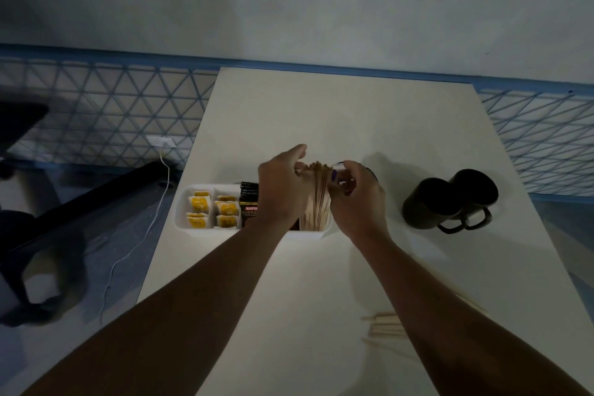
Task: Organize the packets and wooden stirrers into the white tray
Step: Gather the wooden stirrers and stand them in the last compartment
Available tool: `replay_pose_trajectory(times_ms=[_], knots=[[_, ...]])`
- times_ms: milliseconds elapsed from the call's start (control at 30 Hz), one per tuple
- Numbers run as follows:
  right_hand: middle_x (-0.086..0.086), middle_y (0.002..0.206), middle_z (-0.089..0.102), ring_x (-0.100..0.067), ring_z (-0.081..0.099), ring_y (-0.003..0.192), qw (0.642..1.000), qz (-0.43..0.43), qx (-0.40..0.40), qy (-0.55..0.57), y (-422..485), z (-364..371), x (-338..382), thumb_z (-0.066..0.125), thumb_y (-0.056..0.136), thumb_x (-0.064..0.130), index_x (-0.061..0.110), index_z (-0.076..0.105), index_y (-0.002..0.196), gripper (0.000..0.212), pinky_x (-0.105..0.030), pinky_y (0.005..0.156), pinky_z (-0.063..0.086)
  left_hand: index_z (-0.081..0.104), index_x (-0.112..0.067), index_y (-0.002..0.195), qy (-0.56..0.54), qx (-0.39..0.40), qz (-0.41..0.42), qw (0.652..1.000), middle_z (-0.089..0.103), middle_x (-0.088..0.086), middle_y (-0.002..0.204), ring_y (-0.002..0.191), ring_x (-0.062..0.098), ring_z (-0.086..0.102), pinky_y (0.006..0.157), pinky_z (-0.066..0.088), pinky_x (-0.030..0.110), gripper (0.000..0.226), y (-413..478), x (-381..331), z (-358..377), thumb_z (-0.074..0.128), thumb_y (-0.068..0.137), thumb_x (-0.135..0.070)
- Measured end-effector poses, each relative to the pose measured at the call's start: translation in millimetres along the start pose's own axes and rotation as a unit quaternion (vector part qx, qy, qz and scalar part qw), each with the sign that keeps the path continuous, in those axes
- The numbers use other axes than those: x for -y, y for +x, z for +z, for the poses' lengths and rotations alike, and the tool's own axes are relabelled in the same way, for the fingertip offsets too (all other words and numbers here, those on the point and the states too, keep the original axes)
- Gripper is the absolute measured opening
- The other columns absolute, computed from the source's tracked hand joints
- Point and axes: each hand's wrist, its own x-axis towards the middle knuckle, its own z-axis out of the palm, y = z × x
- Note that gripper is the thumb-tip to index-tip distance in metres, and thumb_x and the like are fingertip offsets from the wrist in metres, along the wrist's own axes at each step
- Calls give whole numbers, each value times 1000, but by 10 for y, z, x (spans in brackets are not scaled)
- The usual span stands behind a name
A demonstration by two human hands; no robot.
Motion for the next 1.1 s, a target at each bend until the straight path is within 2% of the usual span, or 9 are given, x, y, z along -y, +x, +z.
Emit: replay_pose_trajectory(times_ms=[67,167,333,433,533,667,833,967,1100], knots=[[10,112,65,-9,60,104,999,22,41,-1,9,-8,-33,66,90,23,19,57,128,40,-27,85,52,54,-12,138,57,44,-15,997,65,8,128,110,22,63,101,47,30,50,99,61,-49,63,89,-8],[10,106,62,-12,60,104,992,45,120,-3,11,1,-65,60,96,19,21,56,124,29,-18,70,42,47,-13,144,140,132,-43,980,57,10,138,132,31,44,108,38,37,53,211,140,-93,61,93,-20],[2,106,66,-9,62,91,984,34,174,-14,43,69,-108,43,101,9,22,53,128,31,-16,62,42,59,-7,128,189,192,-40,962,65,16,121,119,34,55,93,50,40,39,273,210,-25,64,91,-19],[3,101,65,-8,64,86,981,14,191,-28,42,101,-85,40,102,9,20,50,130,31,-18,63,46,55,-16,137,181,186,-35,965,65,14,125,123,33,55,97,49,39,49,283,271,38,64,89,-12],[-1,106,67,-20,66,97,982,-38,174,-55,29,133,-31,41,99,10,18,50,129,32,-38,81,56,59,-21,134,162,158,-19,974,68,10,122,119,29,59,99,50,39,47,284,310,88,63,88,-11],[4,104,66,-20,65,96,981,-88,157,-74,55,181,-11,45,91,7,22,49,119,32,-51,81,56,60,-25,133,139,132,-4,981,69,8,122,117,27,61,100,50,40,45,282,337,103,60,89,-14],[-8,121,63,-28,61,111,973,-79,184,-112,12,128,28,49,94,3,15,43,137,45,-49,93,51,58,-25,135,138,142,-6,980,67,8,126,121,26,58,101,49,40,47,307,339,96,63,89,-13],[-9,119,62,-26,62,107,972,-48,206,-106,-19,90,0,49,94,2,13,41,139,47,-43,90,54,53,-23,139,127,129,-16,983,61,8,135,129,24,53,106,43,31,51,317,334,94,66,90,-15],[-7,112,62,-25,63,101,974,-41,196,-107,-31,13,-35,50,94,3,10,44,136,43,-37,85,52,52,-21,140,103,92,13,990,62,6,134,129,23,52,109,42,37,52,281,231,59,67,90,-17]])
